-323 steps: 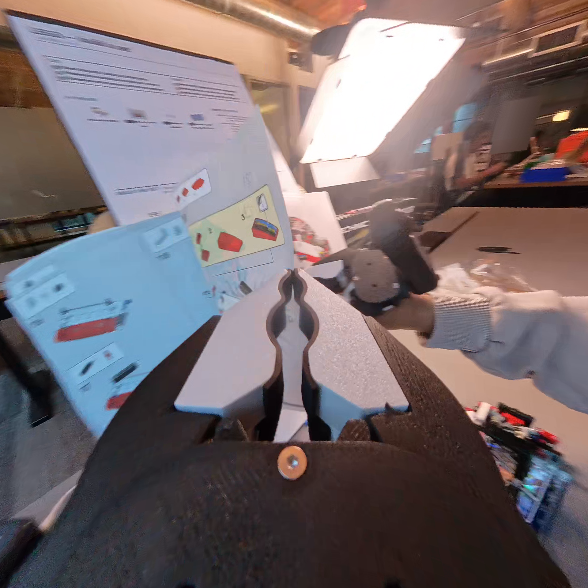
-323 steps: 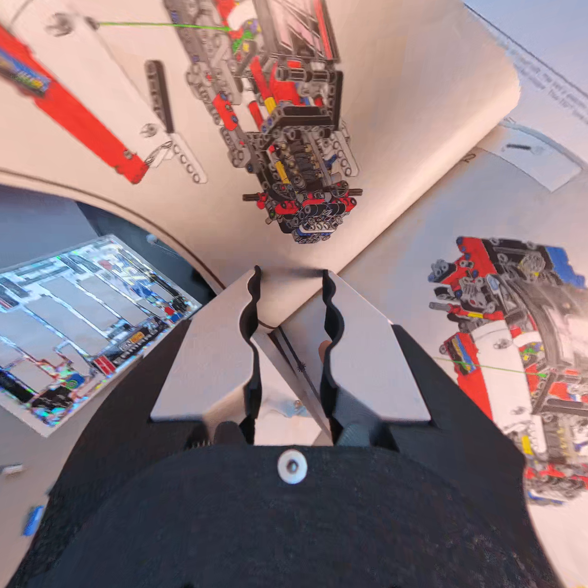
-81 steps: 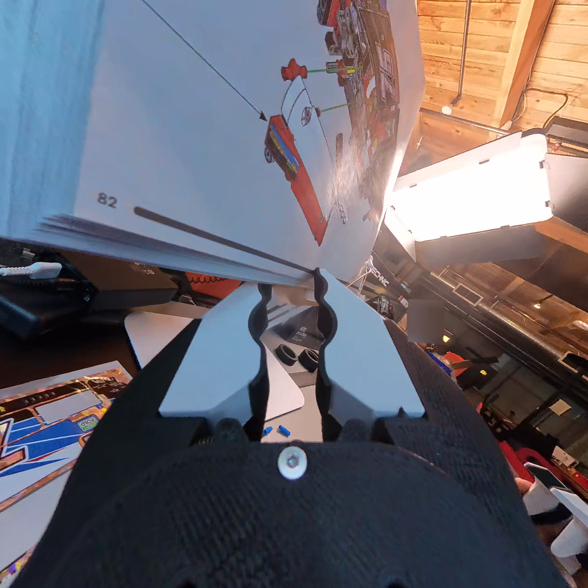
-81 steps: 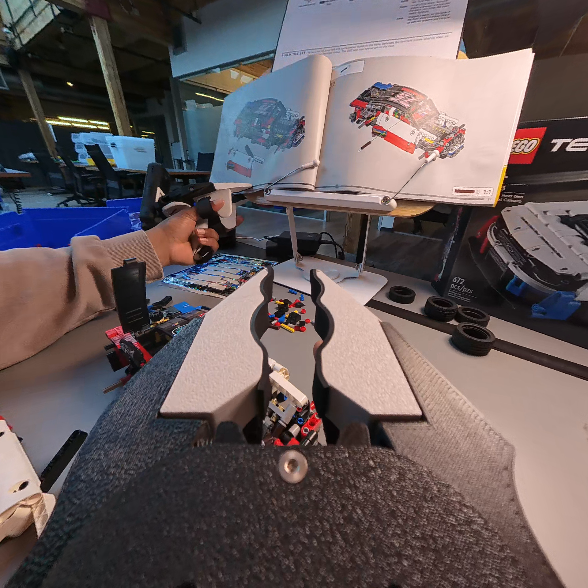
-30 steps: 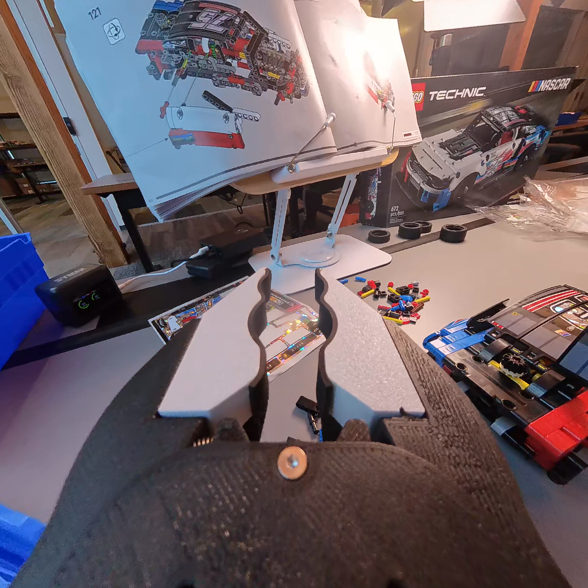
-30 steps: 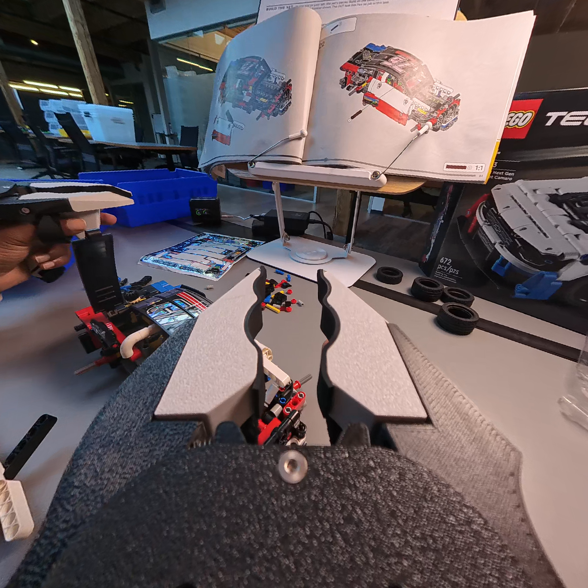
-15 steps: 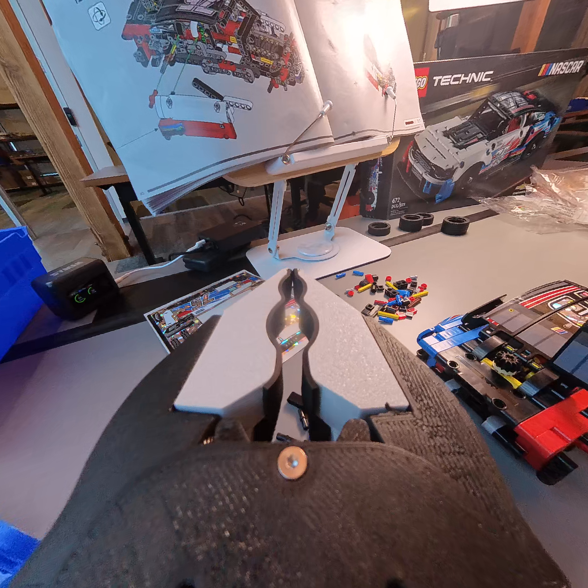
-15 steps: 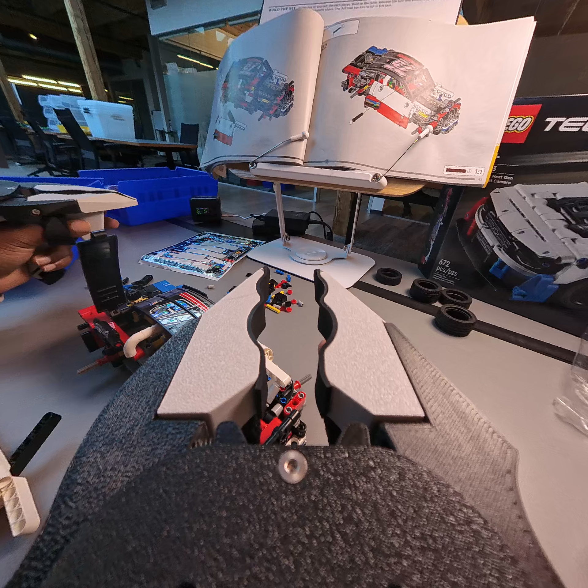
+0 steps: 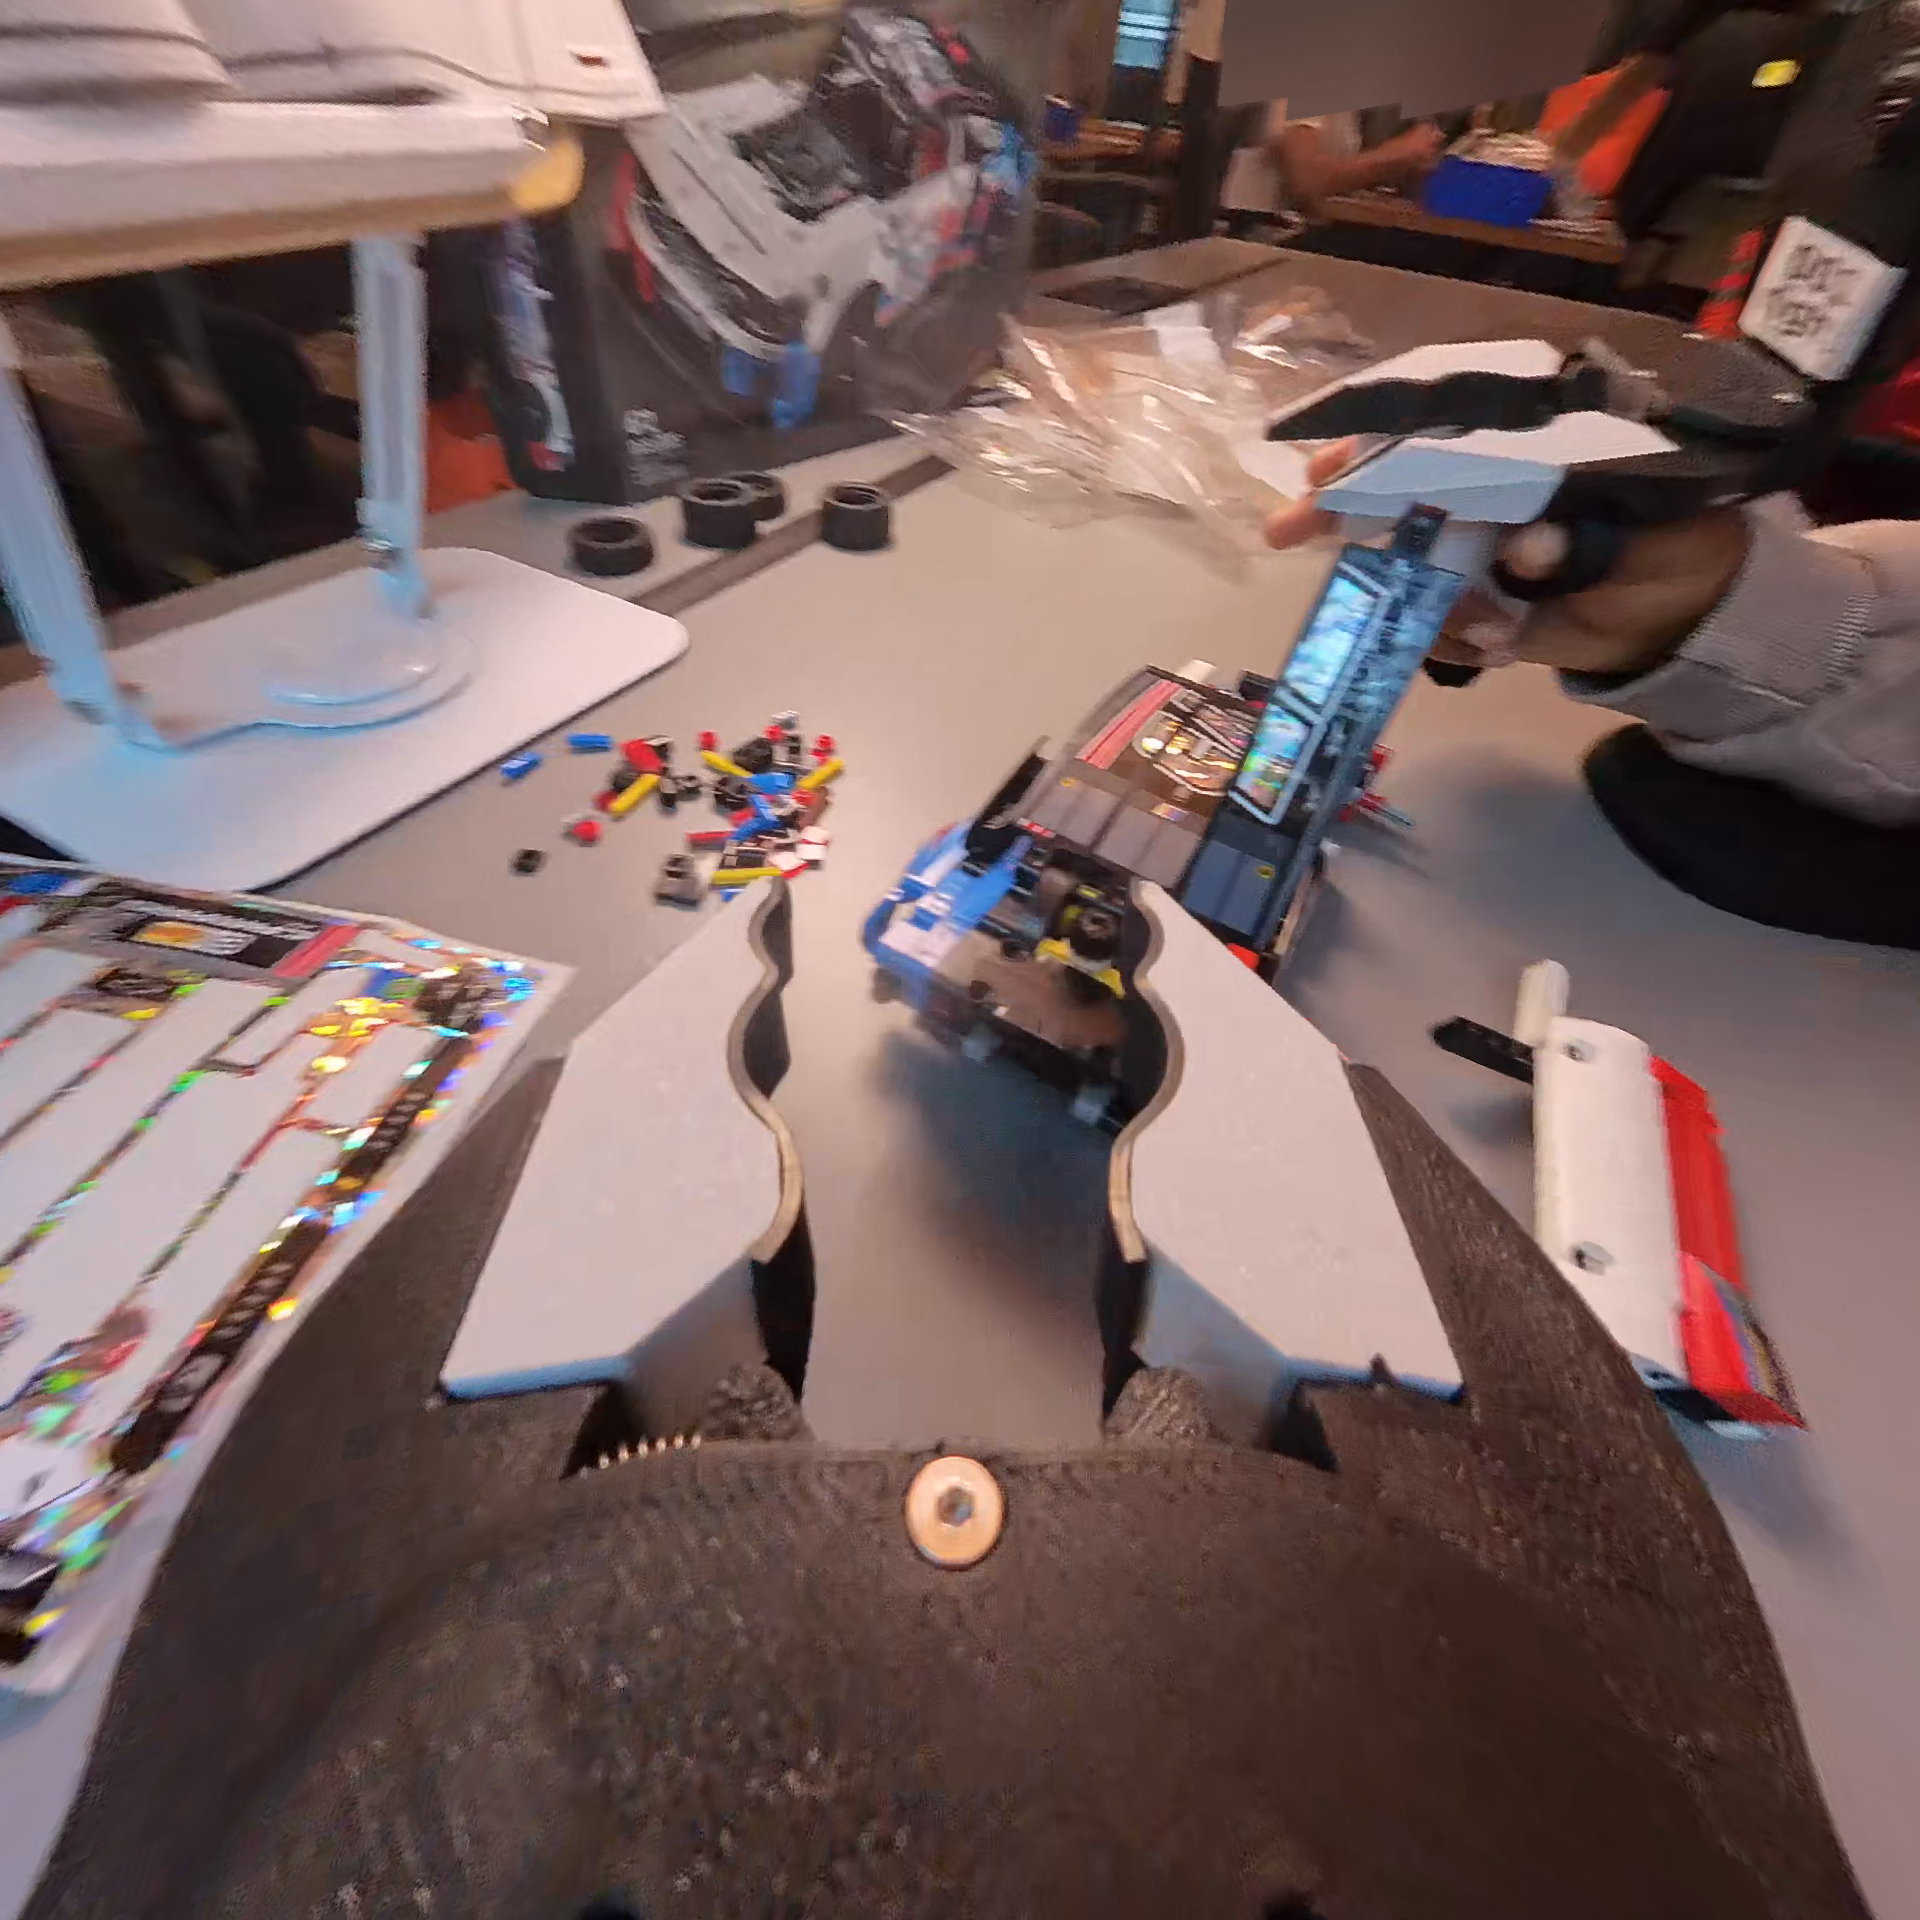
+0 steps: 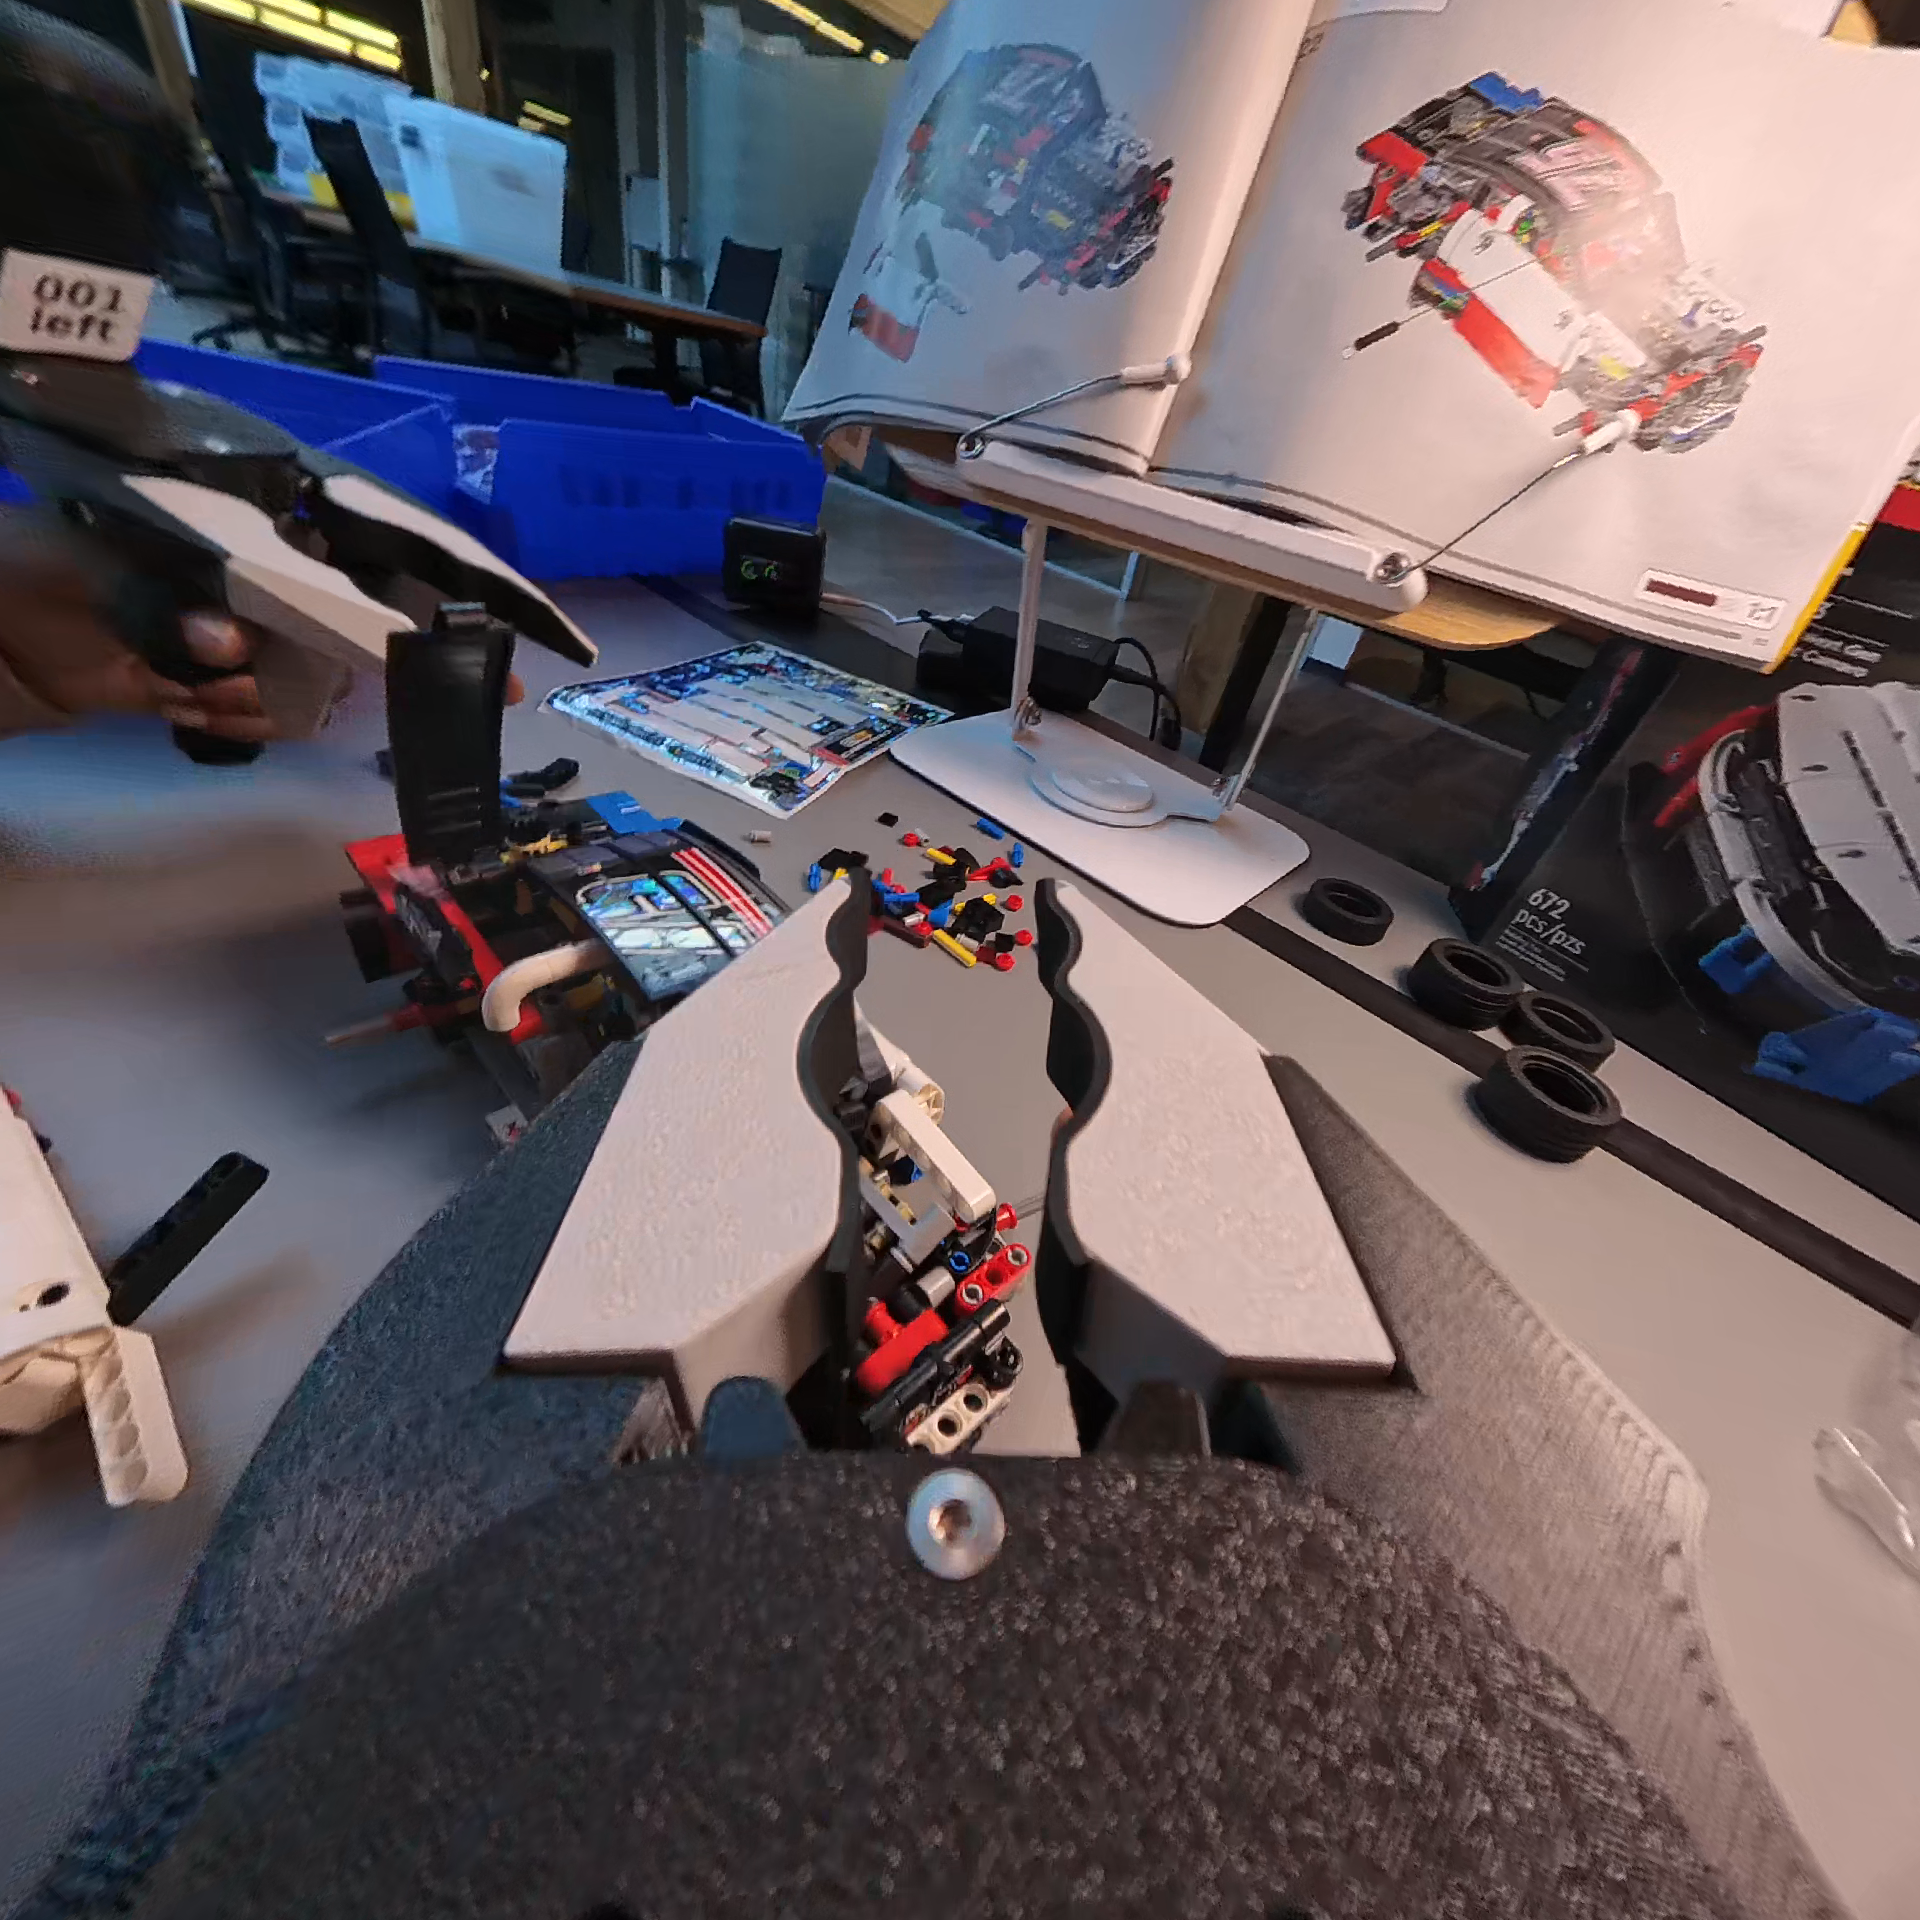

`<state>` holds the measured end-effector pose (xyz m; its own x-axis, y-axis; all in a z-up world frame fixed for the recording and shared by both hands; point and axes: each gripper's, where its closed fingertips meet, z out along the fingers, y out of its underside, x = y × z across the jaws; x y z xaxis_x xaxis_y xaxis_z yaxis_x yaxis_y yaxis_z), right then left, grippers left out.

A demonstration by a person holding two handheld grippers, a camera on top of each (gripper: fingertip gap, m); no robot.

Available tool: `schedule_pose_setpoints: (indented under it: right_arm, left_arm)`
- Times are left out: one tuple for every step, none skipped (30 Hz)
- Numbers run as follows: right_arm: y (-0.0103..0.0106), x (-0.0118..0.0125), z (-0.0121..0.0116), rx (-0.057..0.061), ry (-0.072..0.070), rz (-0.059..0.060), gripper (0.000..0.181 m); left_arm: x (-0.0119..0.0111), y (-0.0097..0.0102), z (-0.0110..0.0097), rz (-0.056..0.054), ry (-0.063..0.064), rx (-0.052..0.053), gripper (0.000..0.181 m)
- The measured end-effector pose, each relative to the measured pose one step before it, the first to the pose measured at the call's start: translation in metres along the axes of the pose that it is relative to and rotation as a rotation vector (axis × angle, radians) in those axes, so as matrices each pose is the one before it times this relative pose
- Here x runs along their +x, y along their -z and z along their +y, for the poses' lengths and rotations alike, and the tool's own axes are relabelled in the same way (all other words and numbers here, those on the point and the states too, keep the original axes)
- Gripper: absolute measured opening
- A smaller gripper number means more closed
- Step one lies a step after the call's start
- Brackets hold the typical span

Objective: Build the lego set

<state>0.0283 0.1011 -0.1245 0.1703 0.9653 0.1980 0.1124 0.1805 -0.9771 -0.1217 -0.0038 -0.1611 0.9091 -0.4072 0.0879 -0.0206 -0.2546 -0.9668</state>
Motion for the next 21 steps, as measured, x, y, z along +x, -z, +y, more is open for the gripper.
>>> schedule_pose_setpoints:
  right_arm:
    - [-0.00016,-0.00366,0.00454,-0.0331,0.0298,-0.0317,0.034]
    - [0.00081,-0.00354,0.00574,-0.0425,0.0337,-0.0400,0.041]
    - [0.00260,-0.00386,0.00622,-0.0444,0.0353,-0.0504,0.050]
    - [0.00451,-0.00303,0.00783,-0.0467,0.0283,-0.0532,0.058]
    - [0.00522,-0.00097,0.00914,-0.0463,0.0042,-0.0427,0.066]
    - [0.00471,0.00017,0.00837,-0.0327,-0.0153,-0.0334,0.071]
    - [0.00327,-0.00100,0.00740,-0.0207,-0.0149,-0.0323,0.073]
    - [0.00091,-0.00194,0.00653,-0.0154,-0.0082,-0.0259,0.075]
    - [-0.00166,-0.00322,0.00667,-0.0185,-0.0010,-0.0219,0.077]
    - [-0.00388,-0.00420,0.00713,-0.0259,0.0018,-0.0211,0.081]
    - [-0.00522,-0.00417,0.00665,-0.0280,0.0008,-0.0179,0.083]
    - [-0.00548,-0.00251,0.00561,-0.0265,-0.0003,-0.0097,0.085]
    - [-0.00489,-0.00119,0.00527,-0.0253,-0.0032,-0.0047,0.086]
    - [-0.00412,-0.00064,0.00445,-0.0202,-0.0068,-0.0036,0.086]
    - [-0.00390,-0.00044,0.00287,-0.0094,-0.0111,-0.0025,0.085]
    - [-0.00349,-0.00168,0.00099,0.0002,-0.0114,-0.0058,0.085]
    - [-0.00187,-0.00112,-0.00264,0.0172,0.0013,0.0015,0.080]
    - [-0.00157,0.00218,0.00013,-0.0069,-0.0049,0.0205,0.079]
    - [-0.00024,0.00320,-0.00026,-0.0069,0.0019,0.0255,0.072]
    - [0.00001,0.00181,0.00037,-0.0083,-0.0009,0.0141,0.069]
    - [0.00014,0.00064,-0.00012,-0.0023,-0.0085,0.0067,0.067]
  left_arm:
    - [0.01086,-0.00161,0.00336,0.0763,0.0180,-0.0199,0.073]
    - [0.00836,-0.00117,0.00435,0.0539,-0.0023,-0.0267,0.082]
    - [0.00438,-0.00110,0.00587,0.0188,-0.0271,-0.0399,0.090]
    - [0.00308,-0.00127,0.00737,0.0029,-0.0472,-0.0501,0.096]
    - [0.00264,-0.00198,0.00841,-0.0031,-0.0474,-0.0552,0.101]
    - [0.00175,-0.00346,0.00948,-0.0060,-0.0412,-0.0592,0.106]
    - [-0.00155,-0.00451,0.00861,-0.0261,-0.0410,-0.0545,0.107]
    - [-0.00336,-0.00536,0.00508,-0.0396,-0.0432,-0.0306,0.105]
    - [-0.00020,-0.00582,0.00260,-0.0184,-0.0286,-0.0168,0.103]
    - [0.00229,-0.00585,0.00147,0.0018,-0.0084,-0.0125,0.102]
    - [0.00259,-0.00505,0.00175,0.0059,-0.0041,-0.0163,0.101]
    - [0.00221,-0.00390,0.00199,0.0045,-0.0099,-0.0175,0.099]
    - [0.00254,-0.00259,0.00090,0.0059,-0.0107,-0.0088,0.093]
    - [0.00219,-0.00154,0.00007,0.0054,-0.0032,0.0010,0.084]
    - [0.00108,-0.00106,-0.00068,0.0010,0.0071,0.0063,0.083]
    - [0.00057,-0.00038,-0.00056,0.0001,0.0062,0.0001,0.083]
    - [0.00016,-0.00003,-0.00001,0.0006,0.0076,-0.0048,0.083]
    - [0.00030,0.00014,-0.00012,0.0014,0.0079,-0.0008,0.082]
    - [0.00054,0.00021,-0.00026,0.0054,0.0152,0.0000,0.082]
    - [0.00108,0.00047,-0.00007,0.0108,0.0194,-0.0024,0.078]
    - [0.00180,0.00120,0.00019,0.0168,0.0257,-0.0023,0.060]
